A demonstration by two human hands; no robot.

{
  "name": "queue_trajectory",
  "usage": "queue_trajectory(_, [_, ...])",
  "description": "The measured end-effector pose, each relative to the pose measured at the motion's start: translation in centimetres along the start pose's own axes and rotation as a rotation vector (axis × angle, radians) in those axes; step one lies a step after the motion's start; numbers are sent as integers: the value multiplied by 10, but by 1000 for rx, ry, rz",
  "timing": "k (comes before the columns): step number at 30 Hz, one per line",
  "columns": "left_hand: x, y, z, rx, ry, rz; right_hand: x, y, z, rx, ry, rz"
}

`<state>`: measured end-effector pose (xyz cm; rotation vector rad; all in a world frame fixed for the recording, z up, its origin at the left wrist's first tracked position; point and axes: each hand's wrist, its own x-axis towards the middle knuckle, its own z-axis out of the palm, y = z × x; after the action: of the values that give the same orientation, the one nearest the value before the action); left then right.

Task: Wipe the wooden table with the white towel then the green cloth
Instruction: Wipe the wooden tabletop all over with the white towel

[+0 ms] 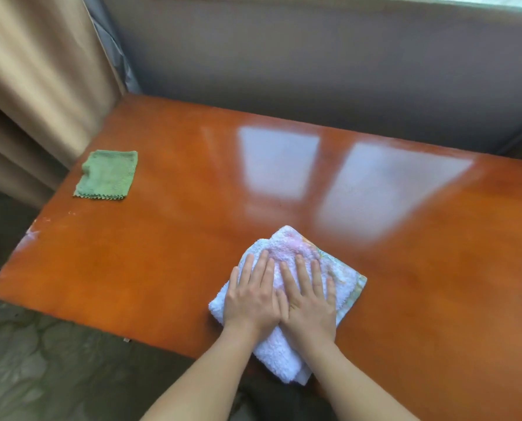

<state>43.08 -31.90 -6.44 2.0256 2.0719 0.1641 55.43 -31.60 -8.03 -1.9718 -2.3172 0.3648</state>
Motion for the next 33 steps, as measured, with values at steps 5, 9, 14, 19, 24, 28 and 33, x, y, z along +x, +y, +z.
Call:
queue_trajectory(5, [43, 7, -3, 2, 40, -33, 45, 14, -3, -11, 38, -57])
queue_trajectory(9, [105, 16, -4, -24, 83, -80, 110, 31, -9, -14, 62, -83])
queue_trajectory(14, [196, 17, -12, -26, 119, -71, 199, 42, -20, -12, 89, -70])
queue_trajectory(19, [284, 11, -25, -28, 108, -108, 293, 43, -34, -31, 62, -62])
queue_trajectory(24, [332, 3, -35, -52, 107, -130, 346, 41, -43, -48, 8, -77])
queue_trajectory(28, [328, 1, -36, -43, 70, -125, 342, 38, -46, -56, 30, -82])
queue_trajectory(33, [298, -14, -41, -89, 19, -67, 315, 20, -45, -13, -9, -48])
